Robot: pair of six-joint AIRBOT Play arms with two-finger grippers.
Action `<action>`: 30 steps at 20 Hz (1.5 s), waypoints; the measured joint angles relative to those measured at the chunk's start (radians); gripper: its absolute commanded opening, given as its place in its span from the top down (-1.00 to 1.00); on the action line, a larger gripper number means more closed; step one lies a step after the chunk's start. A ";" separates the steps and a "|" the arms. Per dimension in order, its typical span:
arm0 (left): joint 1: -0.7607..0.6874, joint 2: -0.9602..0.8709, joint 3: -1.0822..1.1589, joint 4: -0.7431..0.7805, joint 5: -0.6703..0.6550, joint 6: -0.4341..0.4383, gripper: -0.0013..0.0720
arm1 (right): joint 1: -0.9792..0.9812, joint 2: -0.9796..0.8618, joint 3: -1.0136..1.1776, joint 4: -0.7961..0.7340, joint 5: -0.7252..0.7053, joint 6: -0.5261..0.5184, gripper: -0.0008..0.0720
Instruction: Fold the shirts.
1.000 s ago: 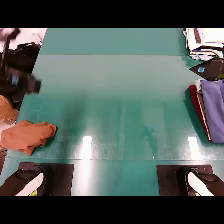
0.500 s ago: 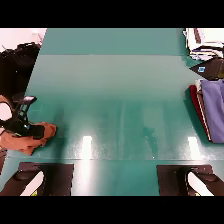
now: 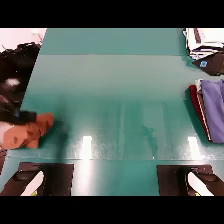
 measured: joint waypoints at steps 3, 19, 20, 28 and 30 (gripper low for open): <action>-0.032 0.008 0.299 -0.085 0.009 -0.001 0.91 | 0.000 0.000 0.071 0.006 -0.039 0.000 0.93; -0.800 -0.505 0.845 -0.222 0.257 0.077 0.41 | 0.000 0.000 0.254 0.003 -0.120 0.000 0.93; -0.840 -0.557 0.848 -0.222 0.261 0.096 -0.35 | 0.000 0.000 0.254 0.003 -0.120 0.000 0.93; -0.684 -0.665 0.844 -0.153 0.117 0.115 -0.50 | 0.000 0.000 0.255 0.002 -0.101 0.000 0.93; -0.556 -0.667 0.803 -0.171 0.076 0.106 -0.50 | 0.000 0.000 0.255 0.002 -0.095 0.000 0.93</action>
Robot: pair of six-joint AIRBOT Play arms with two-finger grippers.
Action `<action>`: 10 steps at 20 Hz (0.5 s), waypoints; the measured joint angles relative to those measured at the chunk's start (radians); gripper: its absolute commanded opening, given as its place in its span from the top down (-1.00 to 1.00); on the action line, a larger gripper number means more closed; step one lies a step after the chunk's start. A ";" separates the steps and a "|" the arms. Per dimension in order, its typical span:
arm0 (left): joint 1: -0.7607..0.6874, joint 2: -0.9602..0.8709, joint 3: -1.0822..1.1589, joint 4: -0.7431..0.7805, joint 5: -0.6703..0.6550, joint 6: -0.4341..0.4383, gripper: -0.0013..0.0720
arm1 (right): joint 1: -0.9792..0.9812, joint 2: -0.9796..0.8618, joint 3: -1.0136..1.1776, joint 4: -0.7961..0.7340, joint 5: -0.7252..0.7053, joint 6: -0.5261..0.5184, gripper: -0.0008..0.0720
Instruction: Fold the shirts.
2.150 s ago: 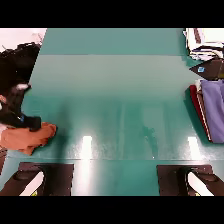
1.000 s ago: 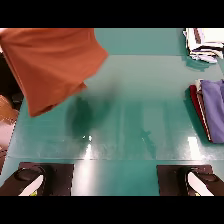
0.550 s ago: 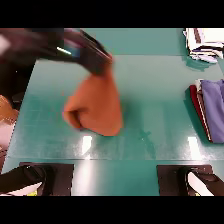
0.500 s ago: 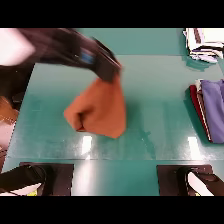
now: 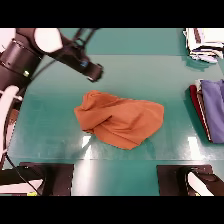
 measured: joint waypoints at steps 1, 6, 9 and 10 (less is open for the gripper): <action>0.060 0.000 -0.032 -0.021 -0.009 -0.002 -0.50 | 0.000 0.000 0.000 0.000 0.003 0.000 0.93; 0.267 -0.013 -0.294 -0.164 0.124 -0.009 -0.50 | 0.000 0.000 0.000 0.000 0.009 0.000 0.93; 0.304 -0.056 -0.405 -0.215 0.242 0.003 -0.50 | 0.000 0.000 0.000 0.000 0.018 0.000 0.93; 0.311 -0.076 -0.425 -0.233 0.275 0.016 -0.50 | 0.000 0.000 0.000 0.000 0.024 0.000 0.93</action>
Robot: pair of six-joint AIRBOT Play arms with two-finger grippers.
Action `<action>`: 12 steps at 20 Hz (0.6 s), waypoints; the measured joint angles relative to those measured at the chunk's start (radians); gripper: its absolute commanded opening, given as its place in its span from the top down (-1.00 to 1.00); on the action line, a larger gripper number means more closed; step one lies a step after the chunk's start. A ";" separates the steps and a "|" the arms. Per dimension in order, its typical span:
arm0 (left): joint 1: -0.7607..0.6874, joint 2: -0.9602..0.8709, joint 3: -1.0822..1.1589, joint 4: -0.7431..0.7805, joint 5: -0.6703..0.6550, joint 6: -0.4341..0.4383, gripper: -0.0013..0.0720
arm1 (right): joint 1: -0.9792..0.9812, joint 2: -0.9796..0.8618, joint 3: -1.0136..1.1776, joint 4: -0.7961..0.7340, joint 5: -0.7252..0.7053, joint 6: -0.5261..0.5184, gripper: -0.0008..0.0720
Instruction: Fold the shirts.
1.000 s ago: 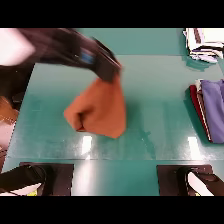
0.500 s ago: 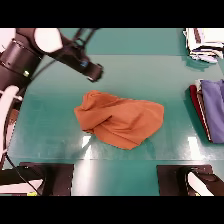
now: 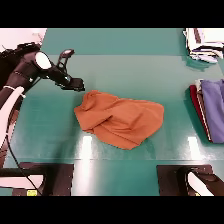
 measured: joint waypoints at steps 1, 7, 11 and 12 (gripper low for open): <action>0.005 -0.020 -0.014 -0.018 0.034 0.016 -0.50 | 0.000 0.000 0.000 0.000 0.006 0.000 0.93; 0.016 -0.124 -0.045 -0.153 0.154 0.128 -0.50 | 0.000 -0.001 0.000 0.000 0.032 0.000 0.93; 0.017 -0.154 -0.049 -0.188 0.193 0.157 -0.50 | 0.000 -0.021 0.000 0.000 0.058 0.000 0.93; 0.017 -0.159 -0.050 -0.193 0.196 0.162 -0.50 | 0.000 -0.030 0.000 0.000 0.072 0.000 0.93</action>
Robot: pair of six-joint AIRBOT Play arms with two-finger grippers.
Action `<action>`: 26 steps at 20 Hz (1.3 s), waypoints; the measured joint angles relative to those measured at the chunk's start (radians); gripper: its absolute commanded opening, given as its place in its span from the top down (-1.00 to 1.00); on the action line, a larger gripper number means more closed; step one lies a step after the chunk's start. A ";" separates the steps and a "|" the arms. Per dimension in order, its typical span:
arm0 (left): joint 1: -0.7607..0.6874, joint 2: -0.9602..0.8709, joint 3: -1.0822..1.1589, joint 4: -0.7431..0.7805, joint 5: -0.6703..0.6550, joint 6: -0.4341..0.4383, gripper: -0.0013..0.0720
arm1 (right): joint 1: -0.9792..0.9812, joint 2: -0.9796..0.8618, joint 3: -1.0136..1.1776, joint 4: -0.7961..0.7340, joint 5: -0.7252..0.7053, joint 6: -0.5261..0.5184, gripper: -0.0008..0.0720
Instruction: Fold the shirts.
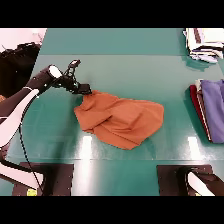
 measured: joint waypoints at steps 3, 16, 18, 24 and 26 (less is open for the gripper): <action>-0.011 -0.010 -0.001 -0.010 -0.002 0.021 -0.06 | 0.000 -0.038 0.000 0.001 0.036 0.000 0.93; 0.020 0.075 0.185 -0.015 -0.082 0.047 0.90 | -0.093 -0.156 -0.482 -0.068 0.091 0.052 -0.37; 0.023 0.083 0.198 -0.014 -0.089 0.048 0.90 | -0.066 -0.186 -0.610 -0.079 0.023 0.054 -0.37; 0.026 0.093 0.211 -0.016 -0.109 0.048 0.90 | 0.073 -0.369 -0.699 -0.042 -0.157 0.037 0.52; 0.026 0.095 0.212 -0.016 -0.122 0.048 0.90 | 0.108 -0.424 -0.658 -0.034 -0.194 0.026 0.94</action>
